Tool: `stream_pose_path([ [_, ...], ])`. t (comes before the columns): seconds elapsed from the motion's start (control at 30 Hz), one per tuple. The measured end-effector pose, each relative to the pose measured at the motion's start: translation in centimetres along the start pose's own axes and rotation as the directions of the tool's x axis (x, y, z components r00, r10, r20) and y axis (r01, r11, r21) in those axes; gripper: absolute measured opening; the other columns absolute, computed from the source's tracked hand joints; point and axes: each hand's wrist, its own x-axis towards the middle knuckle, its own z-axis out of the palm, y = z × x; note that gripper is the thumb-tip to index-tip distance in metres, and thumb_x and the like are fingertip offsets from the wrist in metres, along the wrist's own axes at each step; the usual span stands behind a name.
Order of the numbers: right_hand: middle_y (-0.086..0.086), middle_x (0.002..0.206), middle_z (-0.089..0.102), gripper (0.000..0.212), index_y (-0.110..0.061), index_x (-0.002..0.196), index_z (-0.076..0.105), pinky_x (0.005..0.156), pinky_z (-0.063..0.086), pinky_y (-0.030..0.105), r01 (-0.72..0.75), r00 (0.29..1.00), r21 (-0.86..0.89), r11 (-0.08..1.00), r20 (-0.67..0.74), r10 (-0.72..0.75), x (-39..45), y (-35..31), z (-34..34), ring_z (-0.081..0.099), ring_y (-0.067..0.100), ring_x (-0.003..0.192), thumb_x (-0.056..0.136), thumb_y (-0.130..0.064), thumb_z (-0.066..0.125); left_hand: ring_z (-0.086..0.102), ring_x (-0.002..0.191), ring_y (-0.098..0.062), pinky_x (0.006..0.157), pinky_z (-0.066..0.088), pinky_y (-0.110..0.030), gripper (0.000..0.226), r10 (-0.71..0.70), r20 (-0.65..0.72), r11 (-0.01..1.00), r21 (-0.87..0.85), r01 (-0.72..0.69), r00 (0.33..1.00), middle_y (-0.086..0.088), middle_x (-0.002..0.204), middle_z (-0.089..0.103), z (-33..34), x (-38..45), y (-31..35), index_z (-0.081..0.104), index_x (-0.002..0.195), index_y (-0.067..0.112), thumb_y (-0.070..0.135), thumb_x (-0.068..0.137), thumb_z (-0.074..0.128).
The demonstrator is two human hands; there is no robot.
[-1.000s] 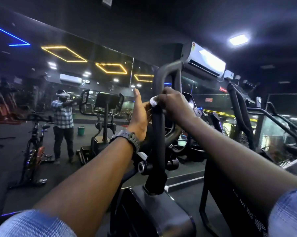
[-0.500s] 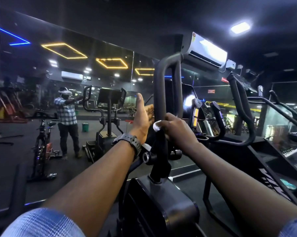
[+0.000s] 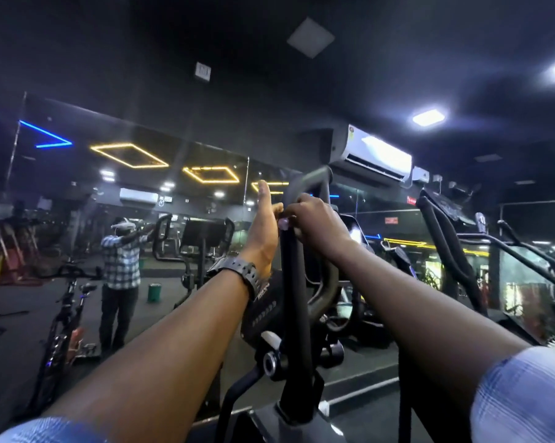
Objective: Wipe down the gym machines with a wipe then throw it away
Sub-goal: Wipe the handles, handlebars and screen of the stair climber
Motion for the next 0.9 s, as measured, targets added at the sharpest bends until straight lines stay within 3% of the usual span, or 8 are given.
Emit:
stream_pose_path([
  [0.13,0.009,0.103,0.055,0.021,-0.018,0.106,0.069,0.069,0.051,0.039,-0.028,0.996,0.026,0.999,-0.087,0.03,3.9,0.8,0.7,0.062,0.034,0.093,0.092,-0.027,0.057,0.063,0.086,-0.001,0.088,0.047,-0.025,0.065,0.096,0.015,0.995,0.003,-0.097,0.995,0.006,0.089,0.069,0.4,2.3,1.1,0.061,0.08,0.027,0.068,0.097,0.013],
  [0.2,0.012,0.098,0.055,0.017,-0.013,0.097,0.071,0.072,0.053,0.041,-0.063,0.988,0.034,0.997,-0.139,0.067,5.7,1.5,0.8,0.062,0.036,0.088,0.09,-0.023,0.058,0.065,0.091,-0.004,0.094,0.047,-0.029,0.072,0.12,0.035,0.993,0.012,-0.12,0.992,0.006,0.087,0.072,0.3,3.7,1.4,0.065,0.072,0.027,0.068,0.097,0.011],
  [0.43,0.016,0.096,0.069,0.021,-0.015,0.091,0.075,0.075,0.047,0.034,-0.316,0.925,0.121,0.941,-0.182,0.334,9.7,7.2,0.7,0.063,0.037,0.093,0.084,-0.018,0.055,0.067,0.109,-0.02,0.111,0.038,-0.043,0.102,0.097,0.108,0.993,0.054,-0.103,0.989,-0.005,0.104,0.076,0.3,8.3,-0.4,0.078,0.099,0.019,0.089,0.079,0.007],
  [0.53,0.013,0.09,0.069,0.02,-0.018,0.094,0.076,0.076,0.049,0.034,-0.21,0.956,0.081,0.974,-0.192,0.222,8.9,6.4,1.0,0.063,0.032,0.089,0.083,-0.021,0.059,0.07,0.103,-0.022,0.105,0.045,-0.044,0.102,0.087,0.196,0.996,0.005,-0.09,0.977,-0.008,0.1,0.077,0.0,10.0,-0.5,0.077,0.1,0.015,0.086,0.083,0.006],
  [0.63,0.011,0.089,0.07,0.021,-0.017,0.097,0.077,0.075,0.043,0.029,-0.101,0.98,0.048,0.994,-0.17,0.108,8.4,5.5,0.6,0.063,0.028,0.088,0.083,-0.022,0.061,0.073,0.096,-0.02,0.098,0.051,-0.035,0.098,0.116,0.238,0.992,-0.076,-0.1,0.964,-0.009,0.097,0.077,-0.1,12.0,-0.6,0.076,0.101,0.011,0.08,0.089,0.007],
  [0.77,0.012,0.103,0.072,0.025,-0.015,0.101,0.076,0.075,0.041,0.027,-0.363,0.909,0.025,0.931,-0.211,0.36,10.8,7.7,0.3,0.062,0.032,0.1,0.086,-0.013,0.056,0.07,0.101,-0.032,0.101,0.049,-0.041,0.109,0.107,0.269,0.991,-0.111,-0.08,0.957,-0.016,0.102,0.075,-0.3,13.4,-1.0,0.071,0.108,0.002,0.092,0.078,0.016],
  [0.8,0.014,0.103,0.071,0.026,-0.014,0.099,0.076,0.077,0.046,0.03,-0.402,0.894,0.008,0.915,-0.213,0.395,11.0,8.1,0.4,0.061,0.034,0.1,0.086,-0.011,0.053,0.071,0.098,-0.031,0.1,0.05,-0.039,0.106,0.12,0.279,0.991,-0.097,-0.096,0.953,-0.017,0.098,0.075,-0.5,13.5,-1.1,0.072,0.1,0.001,0.088,0.082,0.014],
  [0.9,0.016,0.097,0.068,0.024,-0.011,0.094,0.074,0.076,0.045,0.032,-0.337,0.927,-0.073,0.939,-0.197,0.318,11.3,7.5,0.4,0.059,0.034,0.097,0.084,-0.008,0.052,0.069,0.066,-0.001,0.077,0.048,-0.02,0.088,0.145,0.279,0.985,-0.137,-0.11,0.949,0.009,0.066,0.072,-1.4,14.0,-1.1,0.072,0.057,0.023,0.074,0.093,0.009],
])
